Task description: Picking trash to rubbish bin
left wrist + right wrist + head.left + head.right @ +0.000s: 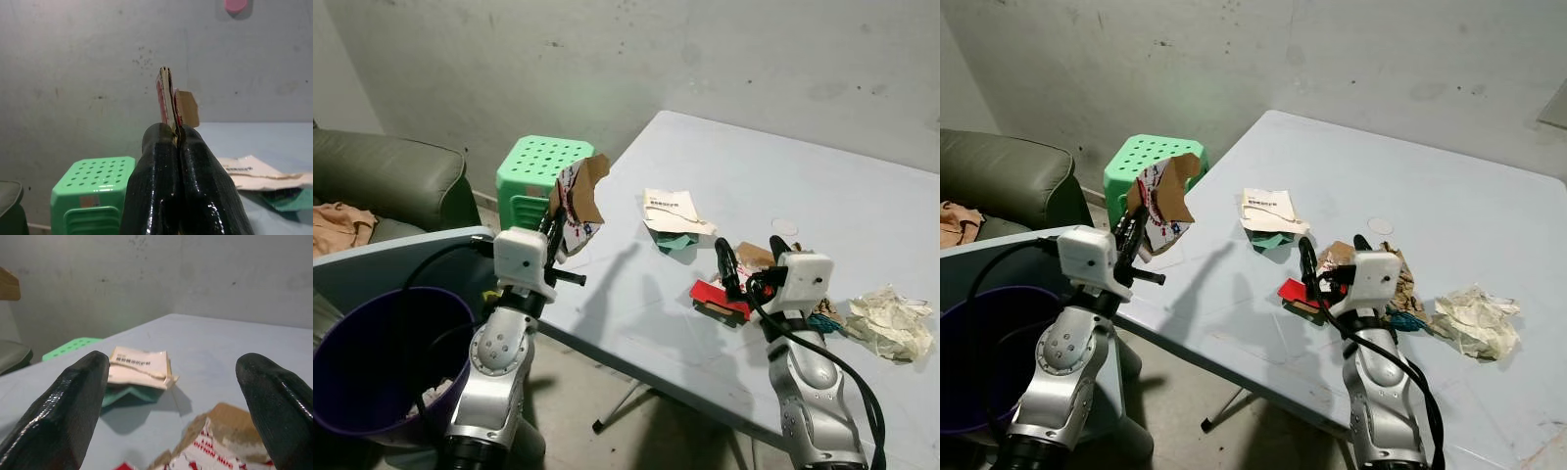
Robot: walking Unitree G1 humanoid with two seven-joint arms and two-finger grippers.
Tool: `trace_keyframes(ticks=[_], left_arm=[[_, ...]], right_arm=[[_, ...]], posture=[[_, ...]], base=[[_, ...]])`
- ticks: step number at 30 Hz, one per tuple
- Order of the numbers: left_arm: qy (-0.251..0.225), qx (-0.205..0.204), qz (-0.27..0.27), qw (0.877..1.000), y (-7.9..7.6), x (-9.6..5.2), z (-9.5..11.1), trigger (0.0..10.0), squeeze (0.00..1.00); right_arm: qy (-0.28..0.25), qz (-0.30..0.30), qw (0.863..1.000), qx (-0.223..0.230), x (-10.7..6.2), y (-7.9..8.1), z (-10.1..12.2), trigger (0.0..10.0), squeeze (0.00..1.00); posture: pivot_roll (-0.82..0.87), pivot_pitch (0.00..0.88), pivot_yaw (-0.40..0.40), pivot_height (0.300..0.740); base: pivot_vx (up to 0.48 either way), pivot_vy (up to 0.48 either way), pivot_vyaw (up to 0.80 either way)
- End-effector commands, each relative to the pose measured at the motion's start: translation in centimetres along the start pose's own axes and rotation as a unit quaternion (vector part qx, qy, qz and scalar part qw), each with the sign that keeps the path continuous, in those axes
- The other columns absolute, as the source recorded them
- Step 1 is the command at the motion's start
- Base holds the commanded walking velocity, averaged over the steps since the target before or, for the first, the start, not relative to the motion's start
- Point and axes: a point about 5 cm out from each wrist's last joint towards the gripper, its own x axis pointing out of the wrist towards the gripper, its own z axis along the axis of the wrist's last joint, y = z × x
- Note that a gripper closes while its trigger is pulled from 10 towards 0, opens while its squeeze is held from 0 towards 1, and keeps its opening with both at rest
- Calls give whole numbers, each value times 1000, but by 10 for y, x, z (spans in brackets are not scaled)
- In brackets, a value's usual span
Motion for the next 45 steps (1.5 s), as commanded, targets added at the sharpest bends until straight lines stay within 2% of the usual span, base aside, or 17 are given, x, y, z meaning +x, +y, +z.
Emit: trace_keyframes(ticks=[1,4,7,12,20,32,45], left_arm=[[-1,-1,1,1000,1,-2,3,10000,0],[23,-21,27,999,9,-7,-1,10000,0],[35,-31,31,998,13,-14,-4,10000,0],[50,-27,53,997,19,-18,-12,10000,0],[55,-43,67,995,23,1,-10,10000,0],[72,-56,64,994,26,5,-17,10000,0],[78,-59,61,993,25,6,-19,10000,0]], right_arm=[[-3,-5,1000,-11,-3,-5,2,10000,0],[-1,-19,1000,-17,-7,-10,1,10000,0],[2,-30,999,-20,-12,-11,-2,10000,0],[7,-46,999,-22,-13,-14,-6,10000,0],[4,-39,999,-29,1,-6,-5,10000,0],[15,-43,998,-46,-2,-8,-8,10000,0],[29,-40,998,-50,-6,-9,-14,10000,0]], posture=[[69,0,-65,740],[66,0,-67,740],[66,0,-68,740],[69,0,-71,740],[58,0,-57,740],[47,0,-56,740],[50,0,-56,740]], base=[[0,0,0],[0,0,0],[0,0,0],[0,0,0],[0,0,0],[0,0,0],[0,383,0]])
